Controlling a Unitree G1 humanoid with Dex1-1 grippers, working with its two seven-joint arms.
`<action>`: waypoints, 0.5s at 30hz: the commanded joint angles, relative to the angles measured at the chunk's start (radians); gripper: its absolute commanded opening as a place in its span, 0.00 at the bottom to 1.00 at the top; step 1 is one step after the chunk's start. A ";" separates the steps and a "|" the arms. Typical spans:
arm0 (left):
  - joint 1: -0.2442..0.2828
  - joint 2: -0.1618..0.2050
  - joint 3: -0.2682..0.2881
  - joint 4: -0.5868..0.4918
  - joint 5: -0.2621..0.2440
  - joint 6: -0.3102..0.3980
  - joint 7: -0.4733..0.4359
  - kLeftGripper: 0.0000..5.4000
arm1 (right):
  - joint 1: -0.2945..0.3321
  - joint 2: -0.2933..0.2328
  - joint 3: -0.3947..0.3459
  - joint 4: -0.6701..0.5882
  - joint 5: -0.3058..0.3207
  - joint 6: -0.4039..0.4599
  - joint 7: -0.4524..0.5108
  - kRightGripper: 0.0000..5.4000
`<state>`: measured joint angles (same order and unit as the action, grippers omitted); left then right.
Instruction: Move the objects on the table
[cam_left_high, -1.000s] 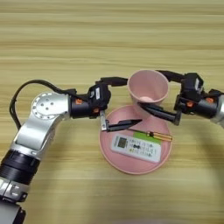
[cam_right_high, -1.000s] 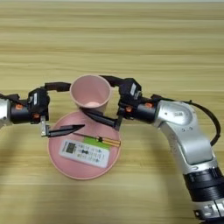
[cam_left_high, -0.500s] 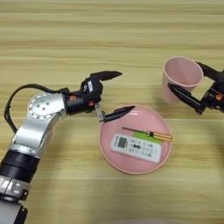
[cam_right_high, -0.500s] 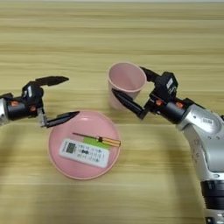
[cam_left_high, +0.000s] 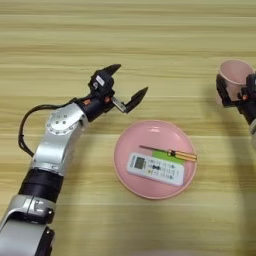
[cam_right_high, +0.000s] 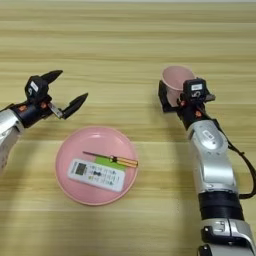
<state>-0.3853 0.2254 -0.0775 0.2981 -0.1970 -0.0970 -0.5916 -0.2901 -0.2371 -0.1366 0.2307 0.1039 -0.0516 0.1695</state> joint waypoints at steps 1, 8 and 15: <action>-0.043 -0.050 0.046 0.091 0.026 -0.015 0.117 1.00 | -0.010 0.050 0.006 0.093 -0.058 -0.088 -0.100 0.83; -0.084 -0.078 0.112 0.214 0.020 -0.087 0.196 1.00 | 0.003 0.097 0.032 0.211 -0.103 -0.163 -0.159 0.83; -0.140 -0.083 0.161 0.341 0.021 -0.141 0.238 1.00 | -0.023 0.103 0.045 0.311 -0.116 -0.145 -0.166 0.83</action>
<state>-0.4995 0.1388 0.0739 0.6093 -0.1820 -0.2206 -0.3647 -0.3104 -0.1405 -0.0912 0.5042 -0.0142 -0.2302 0.0036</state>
